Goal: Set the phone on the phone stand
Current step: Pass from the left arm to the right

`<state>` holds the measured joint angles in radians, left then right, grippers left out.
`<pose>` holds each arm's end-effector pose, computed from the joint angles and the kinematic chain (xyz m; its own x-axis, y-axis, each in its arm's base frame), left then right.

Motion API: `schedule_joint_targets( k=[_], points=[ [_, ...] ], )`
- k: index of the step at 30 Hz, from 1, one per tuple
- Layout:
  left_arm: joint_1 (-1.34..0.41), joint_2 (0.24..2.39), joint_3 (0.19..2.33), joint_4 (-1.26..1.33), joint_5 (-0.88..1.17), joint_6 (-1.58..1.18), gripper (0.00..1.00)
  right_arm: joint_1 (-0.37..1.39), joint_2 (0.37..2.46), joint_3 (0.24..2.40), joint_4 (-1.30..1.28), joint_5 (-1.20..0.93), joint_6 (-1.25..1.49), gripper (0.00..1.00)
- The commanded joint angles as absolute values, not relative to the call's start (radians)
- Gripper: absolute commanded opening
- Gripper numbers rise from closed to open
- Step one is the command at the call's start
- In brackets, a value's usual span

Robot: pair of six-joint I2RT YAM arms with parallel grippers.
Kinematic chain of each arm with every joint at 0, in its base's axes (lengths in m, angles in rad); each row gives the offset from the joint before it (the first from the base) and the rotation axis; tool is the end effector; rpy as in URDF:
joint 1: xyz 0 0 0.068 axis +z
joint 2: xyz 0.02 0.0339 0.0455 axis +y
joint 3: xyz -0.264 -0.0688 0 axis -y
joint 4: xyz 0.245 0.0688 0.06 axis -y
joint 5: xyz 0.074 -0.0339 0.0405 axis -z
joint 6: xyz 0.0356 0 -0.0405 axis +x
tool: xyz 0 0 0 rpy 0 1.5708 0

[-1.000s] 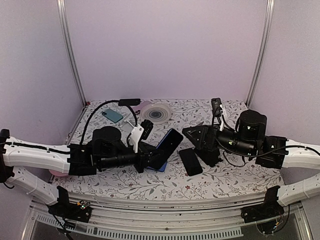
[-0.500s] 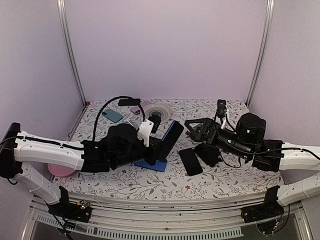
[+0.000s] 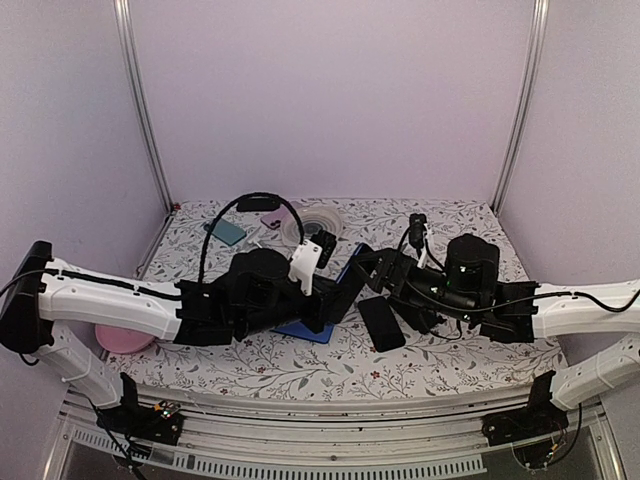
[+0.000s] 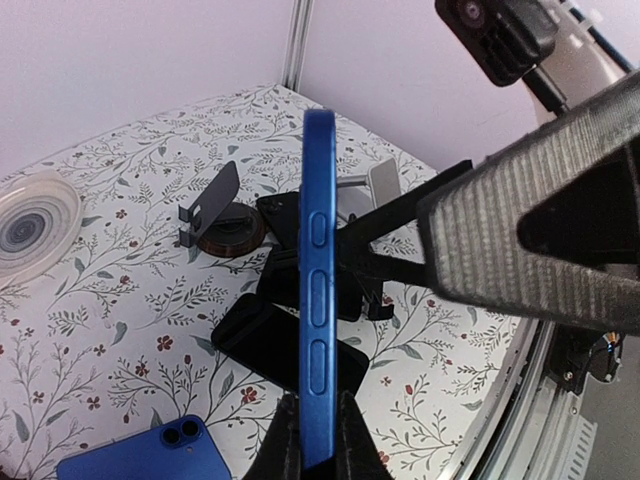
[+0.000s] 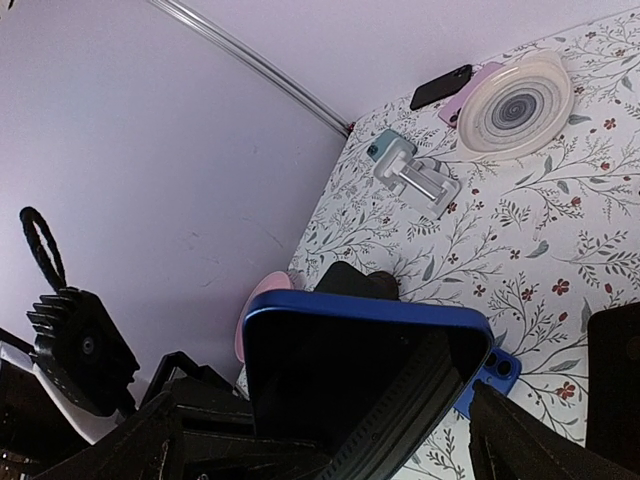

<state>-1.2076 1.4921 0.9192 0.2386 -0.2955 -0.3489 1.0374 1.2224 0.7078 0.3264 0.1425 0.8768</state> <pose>0.1304 -0.3139 0.2588 -0.3818 0.0841 -0.9204 0.7087 0.6659 -0.2331 0.1467 0.2385 0.2728 -0.6615 0.3762 -0.6487 -0.4267 0.5226 0.7381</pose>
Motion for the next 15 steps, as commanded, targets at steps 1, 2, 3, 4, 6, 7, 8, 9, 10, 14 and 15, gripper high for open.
schedule_joint_targets(
  k=[1,2,3,4,6,7,8,9,10,14,15],
  points=[
    [-1.224,1.493,0.962,0.32,-0.286,-0.351,0.0,1.034,1.245,0.731,0.384,0.138,0.895,0.99],
    [-1.225,1.496,0.962,0.323,-0.285,-0.352,0.0,1.034,1.248,0.73,0.389,0.142,0.903,0.99],
    [-1.226,1.499,0.964,0.326,-0.283,-0.354,0.0,1.034,1.251,0.728,0.394,0.145,0.906,0.99],
    [-1.226,1.502,0.965,0.329,-0.28,-0.356,0.0,1.033,1.255,0.728,0.397,0.15,0.91,0.99],
    [-1.228,1.51,0.969,0.33,-0.274,-0.355,0.0,1.031,1.262,0.729,0.405,0.157,0.914,0.99],
    [-1.23,1.513,0.971,0.33,-0.273,-0.356,0.0,1.032,1.266,0.731,0.406,0.16,0.914,0.99],
    [-1.231,1.516,0.974,0.33,-0.271,-0.357,0.0,1.032,1.268,0.733,0.406,0.164,0.913,0.99],
    [-1.232,1.519,0.975,0.331,-0.27,-0.357,0.0,1.032,1.271,0.733,0.408,0.167,0.913,1.0],
    [-1.233,1.521,0.976,0.331,-0.27,-0.357,0.0,1.032,1.272,0.734,0.409,0.17,0.913,1.0],
    [-1.236,1.524,0.976,0.331,-0.27,-0.36,0.0,1.031,1.278,0.733,0.416,0.174,0.912,0.97],
    [-1.236,1.525,0.976,0.332,-0.27,-0.36,0.0,1.031,1.279,0.732,0.417,0.175,0.913,0.96]
  ],
)
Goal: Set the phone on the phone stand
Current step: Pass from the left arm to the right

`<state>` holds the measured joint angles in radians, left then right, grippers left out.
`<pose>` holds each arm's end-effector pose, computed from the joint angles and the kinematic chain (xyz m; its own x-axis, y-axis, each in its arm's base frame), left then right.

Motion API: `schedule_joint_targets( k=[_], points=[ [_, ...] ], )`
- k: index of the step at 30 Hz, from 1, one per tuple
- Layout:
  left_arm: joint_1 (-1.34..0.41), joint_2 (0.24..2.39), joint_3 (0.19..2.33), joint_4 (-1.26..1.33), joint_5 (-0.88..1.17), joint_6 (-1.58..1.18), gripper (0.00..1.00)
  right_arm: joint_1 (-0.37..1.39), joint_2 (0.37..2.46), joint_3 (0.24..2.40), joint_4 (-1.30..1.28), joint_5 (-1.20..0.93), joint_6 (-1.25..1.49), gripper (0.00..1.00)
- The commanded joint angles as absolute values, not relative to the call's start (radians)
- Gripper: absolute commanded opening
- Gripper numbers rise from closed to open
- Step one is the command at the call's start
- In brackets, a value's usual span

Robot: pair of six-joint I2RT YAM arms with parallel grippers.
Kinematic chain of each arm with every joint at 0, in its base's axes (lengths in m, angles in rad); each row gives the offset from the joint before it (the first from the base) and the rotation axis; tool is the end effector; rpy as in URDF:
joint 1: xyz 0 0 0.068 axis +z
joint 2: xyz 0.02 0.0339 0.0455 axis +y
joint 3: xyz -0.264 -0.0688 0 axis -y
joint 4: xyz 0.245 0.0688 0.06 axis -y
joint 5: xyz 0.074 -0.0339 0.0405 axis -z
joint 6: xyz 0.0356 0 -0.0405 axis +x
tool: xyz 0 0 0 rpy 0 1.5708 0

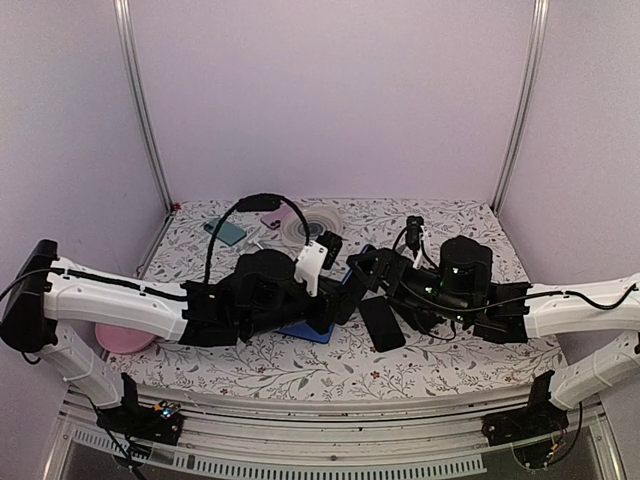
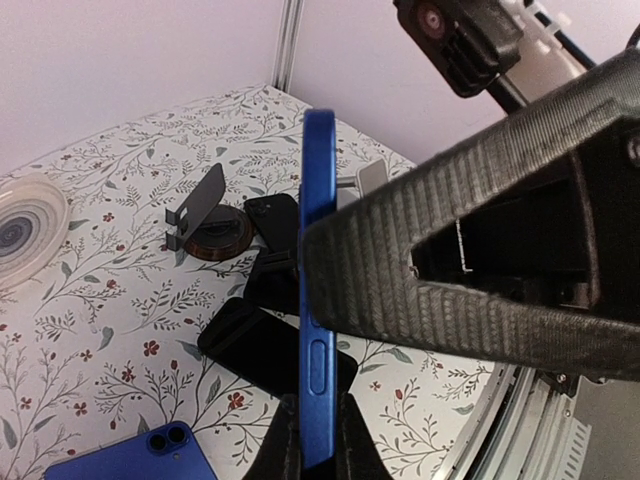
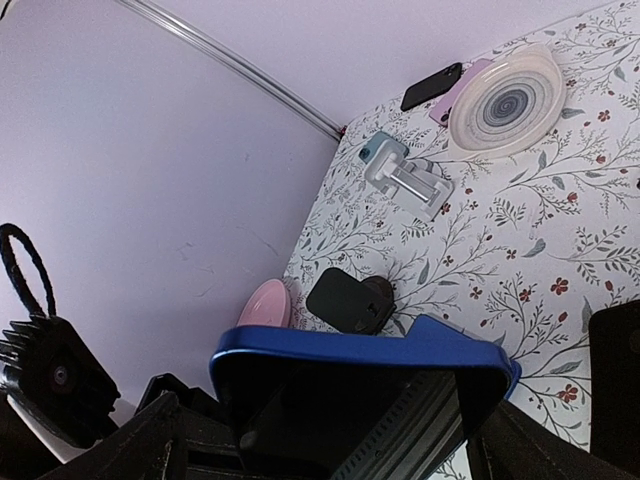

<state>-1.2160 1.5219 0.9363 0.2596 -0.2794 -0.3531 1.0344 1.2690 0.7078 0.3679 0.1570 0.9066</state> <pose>0.1297 -0.3219 0.2571 -0.3847 0.0816 -0.9194 0.7221 0.6470 -0.2447 0.1520 0.2447 0.2650 -0.6673 0.3995 -0.6286 -0.3977 0.5225 0.7542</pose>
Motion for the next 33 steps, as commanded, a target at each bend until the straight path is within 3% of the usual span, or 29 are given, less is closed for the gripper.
schedule_joint_targets(
  k=[1,15,23,33],
  points=[
    [-1.236,1.527,0.976,0.332,-0.269,-0.36,0.0,1.03,1.28,0.732,0.42,0.173,0.913,0.95],
    [-1.237,1.529,0.973,0.332,-0.27,-0.36,0.0,1.031,1.285,0.728,0.431,0.17,0.909,0.49],
    [-1.236,1.528,0.97,0.325,-0.275,-0.369,0.01,1.031,1.276,0.726,0.427,0.174,0.895,0.28],
    [-1.236,1.525,0.963,0.312,-0.29,-0.381,0.39,1.027,1.245,0.745,0.369,0.214,0.844,0.2]
  ],
)
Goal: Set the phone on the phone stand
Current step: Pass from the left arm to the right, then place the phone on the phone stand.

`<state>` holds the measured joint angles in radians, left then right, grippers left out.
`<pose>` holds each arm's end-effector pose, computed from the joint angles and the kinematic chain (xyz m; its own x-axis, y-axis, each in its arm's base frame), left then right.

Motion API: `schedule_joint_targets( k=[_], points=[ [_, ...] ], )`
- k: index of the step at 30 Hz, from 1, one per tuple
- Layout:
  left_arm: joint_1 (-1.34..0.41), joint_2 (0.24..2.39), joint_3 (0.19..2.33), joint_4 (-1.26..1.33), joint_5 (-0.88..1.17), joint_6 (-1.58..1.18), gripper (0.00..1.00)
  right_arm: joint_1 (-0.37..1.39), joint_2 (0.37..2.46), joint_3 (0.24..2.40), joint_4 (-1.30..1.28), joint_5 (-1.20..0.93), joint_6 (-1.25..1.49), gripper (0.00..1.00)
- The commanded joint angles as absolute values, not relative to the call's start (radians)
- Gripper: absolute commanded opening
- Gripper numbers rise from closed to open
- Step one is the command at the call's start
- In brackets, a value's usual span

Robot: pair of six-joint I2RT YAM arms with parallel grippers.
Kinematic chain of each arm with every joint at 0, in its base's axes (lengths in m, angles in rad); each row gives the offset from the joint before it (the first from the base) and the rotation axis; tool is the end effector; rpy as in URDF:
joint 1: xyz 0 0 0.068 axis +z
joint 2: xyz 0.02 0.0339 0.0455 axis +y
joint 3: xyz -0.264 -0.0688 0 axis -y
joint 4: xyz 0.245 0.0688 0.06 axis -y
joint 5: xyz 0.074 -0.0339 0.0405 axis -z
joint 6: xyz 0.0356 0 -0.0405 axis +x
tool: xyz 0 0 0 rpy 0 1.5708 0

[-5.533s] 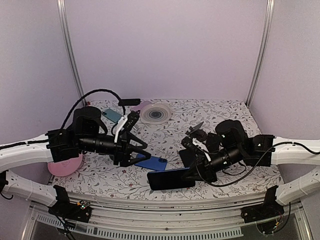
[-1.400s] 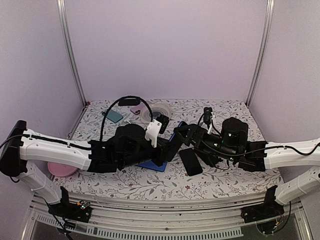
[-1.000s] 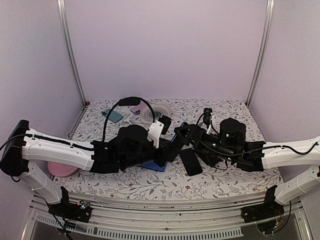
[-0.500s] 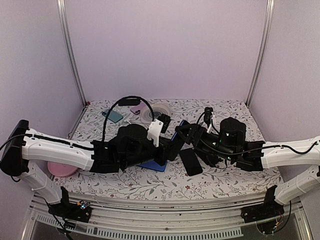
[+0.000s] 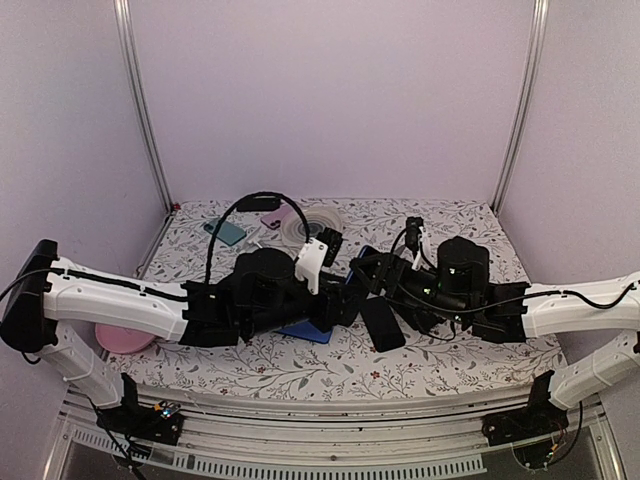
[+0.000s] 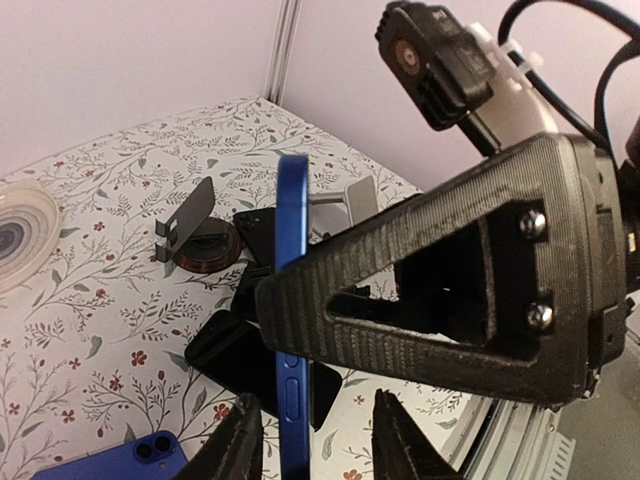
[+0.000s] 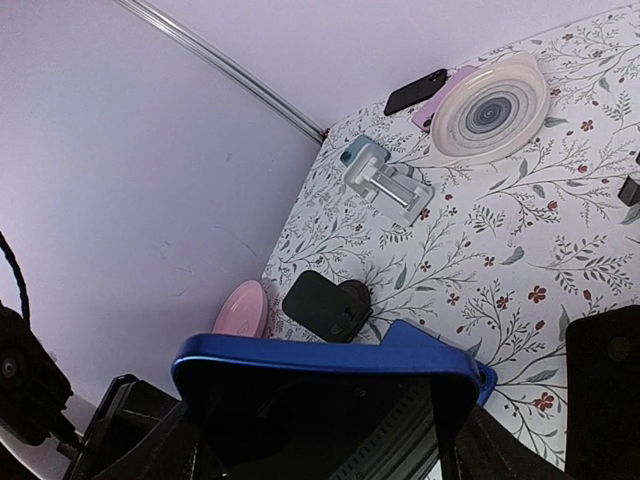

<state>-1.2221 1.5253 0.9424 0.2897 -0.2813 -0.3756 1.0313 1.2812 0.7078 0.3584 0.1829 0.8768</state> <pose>0.1286 -0.3248 0.2612 -0.3898 0.0407 -0.9200 0.7192 0.6374 -0.2765 0.1543 0.2450 0.2607 -0.6484 0.3884 -0.6547 -0.3970 0.5613 0.7262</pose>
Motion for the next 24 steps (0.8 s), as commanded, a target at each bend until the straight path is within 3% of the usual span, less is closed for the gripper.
schedule_joint_targets(
  k=[1,15,24],
  points=[
    [-1.236,1.524,0.962,0.312,-0.29,-0.382,0.42,1.026,1.242,0.744,0.365,0.215,0.838,0.16],
    [-1.232,1.47,0.904,0.316,-0.325,-0.399,0.95,0.965,1.245,0.795,0.266,0.164,0.761,0.14],
    [-1.221,1.408,0.853,0.297,-0.377,-0.431,0.97,0.888,1.238,0.831,0.171,0.112,0.701,0.13]
  ],
)
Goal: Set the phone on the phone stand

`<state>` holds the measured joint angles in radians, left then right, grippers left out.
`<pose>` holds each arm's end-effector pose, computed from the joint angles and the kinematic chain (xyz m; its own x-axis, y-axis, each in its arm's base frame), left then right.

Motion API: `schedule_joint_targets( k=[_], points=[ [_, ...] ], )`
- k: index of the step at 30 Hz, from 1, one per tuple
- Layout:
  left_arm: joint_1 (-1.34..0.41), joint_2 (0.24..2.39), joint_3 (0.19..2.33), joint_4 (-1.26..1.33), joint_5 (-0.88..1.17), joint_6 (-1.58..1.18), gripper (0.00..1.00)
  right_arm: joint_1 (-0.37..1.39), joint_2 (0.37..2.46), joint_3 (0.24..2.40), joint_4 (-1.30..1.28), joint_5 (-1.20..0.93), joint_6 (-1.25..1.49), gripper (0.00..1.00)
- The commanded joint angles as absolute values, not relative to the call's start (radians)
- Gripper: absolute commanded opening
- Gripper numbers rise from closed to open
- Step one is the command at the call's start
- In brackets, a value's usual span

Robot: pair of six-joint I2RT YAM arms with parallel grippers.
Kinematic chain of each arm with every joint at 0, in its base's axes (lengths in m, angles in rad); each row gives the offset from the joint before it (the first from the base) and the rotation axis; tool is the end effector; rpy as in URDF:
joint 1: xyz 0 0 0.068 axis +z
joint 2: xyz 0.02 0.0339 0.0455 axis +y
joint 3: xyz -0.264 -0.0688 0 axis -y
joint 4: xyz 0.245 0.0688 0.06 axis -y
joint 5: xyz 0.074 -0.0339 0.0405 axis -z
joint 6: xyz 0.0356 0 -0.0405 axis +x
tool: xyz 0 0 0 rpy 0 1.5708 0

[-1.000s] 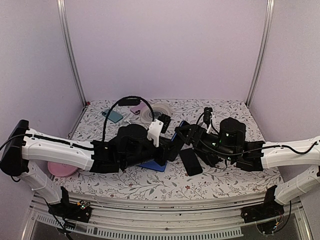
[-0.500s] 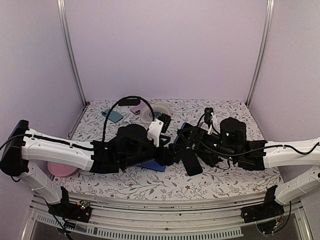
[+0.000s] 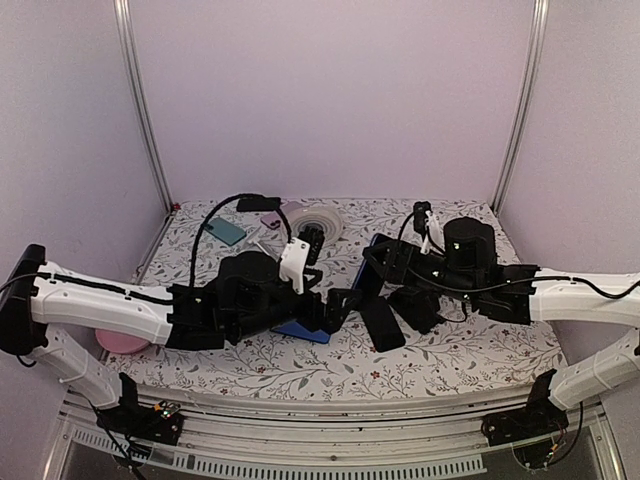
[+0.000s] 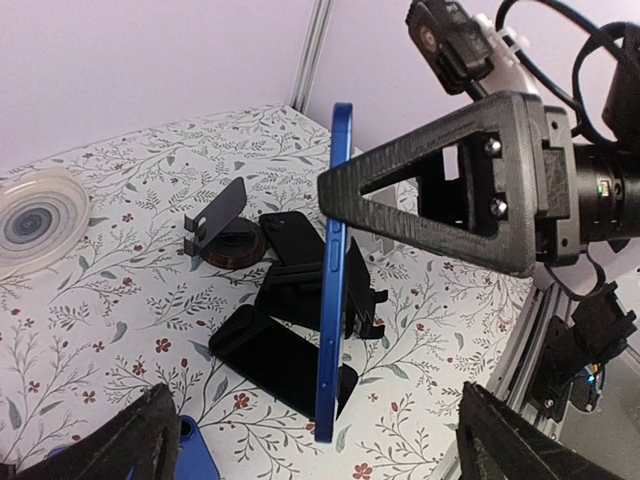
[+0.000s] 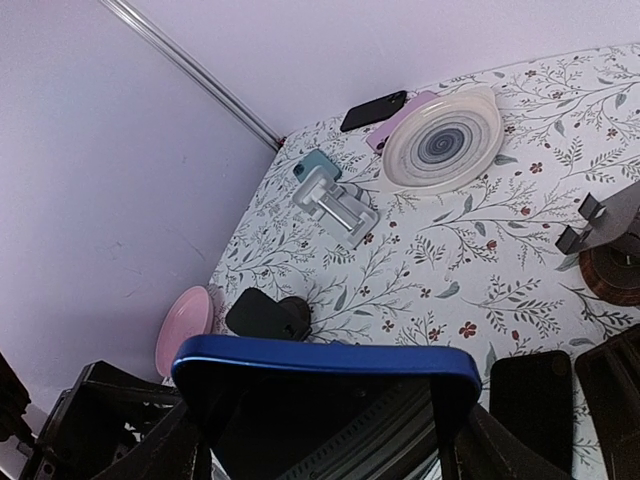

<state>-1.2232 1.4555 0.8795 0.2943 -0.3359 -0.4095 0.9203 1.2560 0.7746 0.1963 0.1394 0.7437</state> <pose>0.1238 -0.3073 0.2627 -0.3973 -0.0068 -0.9176 0.6776 0.6722 -0.2984 0.1784 0.2262 0.2735 -0.6042 0.3131 -0.7327 -0.4053 0.6710 0.6209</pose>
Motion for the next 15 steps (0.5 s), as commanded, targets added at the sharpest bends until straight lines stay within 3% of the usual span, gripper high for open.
schedule_joint_targets(
  k=[1,15],
  points=[
    [-1.219,1.4,0.848,0.292,-0.383,-0.435,0.97,0.875,1.23,0.834,0.159,0.112,0.687,0.13],
    [-1.189,1.334,0.798,0.247,-0.411,-0.485,0.97,0.7,1.114,0.859,-0.042,0.11,0.567,0.11]
  ],
)
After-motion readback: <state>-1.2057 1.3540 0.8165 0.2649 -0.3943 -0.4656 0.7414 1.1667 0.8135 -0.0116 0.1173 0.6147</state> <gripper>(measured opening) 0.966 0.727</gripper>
